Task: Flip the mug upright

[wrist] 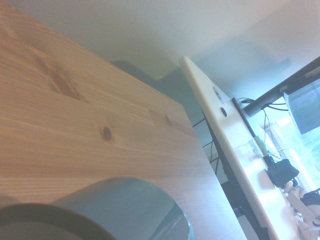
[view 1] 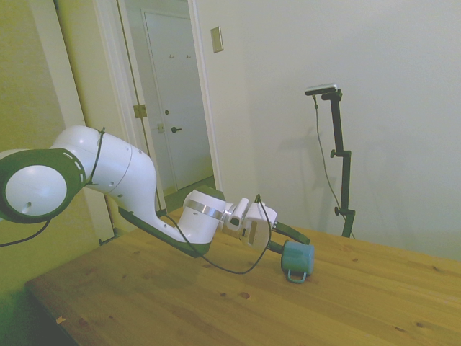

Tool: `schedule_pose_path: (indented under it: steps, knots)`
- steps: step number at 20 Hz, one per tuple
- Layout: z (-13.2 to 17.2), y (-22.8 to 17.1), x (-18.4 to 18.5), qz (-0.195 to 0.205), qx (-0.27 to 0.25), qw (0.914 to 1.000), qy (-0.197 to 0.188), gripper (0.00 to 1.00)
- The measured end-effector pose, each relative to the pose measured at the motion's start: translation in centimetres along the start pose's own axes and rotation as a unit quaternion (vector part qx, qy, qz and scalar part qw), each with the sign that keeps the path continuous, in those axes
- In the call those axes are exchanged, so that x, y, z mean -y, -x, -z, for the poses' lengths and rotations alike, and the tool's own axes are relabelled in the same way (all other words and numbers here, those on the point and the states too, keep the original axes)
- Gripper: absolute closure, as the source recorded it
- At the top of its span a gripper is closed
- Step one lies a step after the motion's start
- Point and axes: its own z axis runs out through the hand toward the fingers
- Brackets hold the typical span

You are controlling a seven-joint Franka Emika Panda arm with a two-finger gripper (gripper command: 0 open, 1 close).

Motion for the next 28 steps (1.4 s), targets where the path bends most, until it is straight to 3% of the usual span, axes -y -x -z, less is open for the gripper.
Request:
schedule_pose_path:
  steps: [15, 28]
  knots:
    - [-1.5, 0.5, 0.9, -0.001, 0.0, 1.0, 0.006, 1.0]
    - [-1.0, 0.0, 0.8, -0.011, 0.001, 0.9999, 0.009, 1.0]
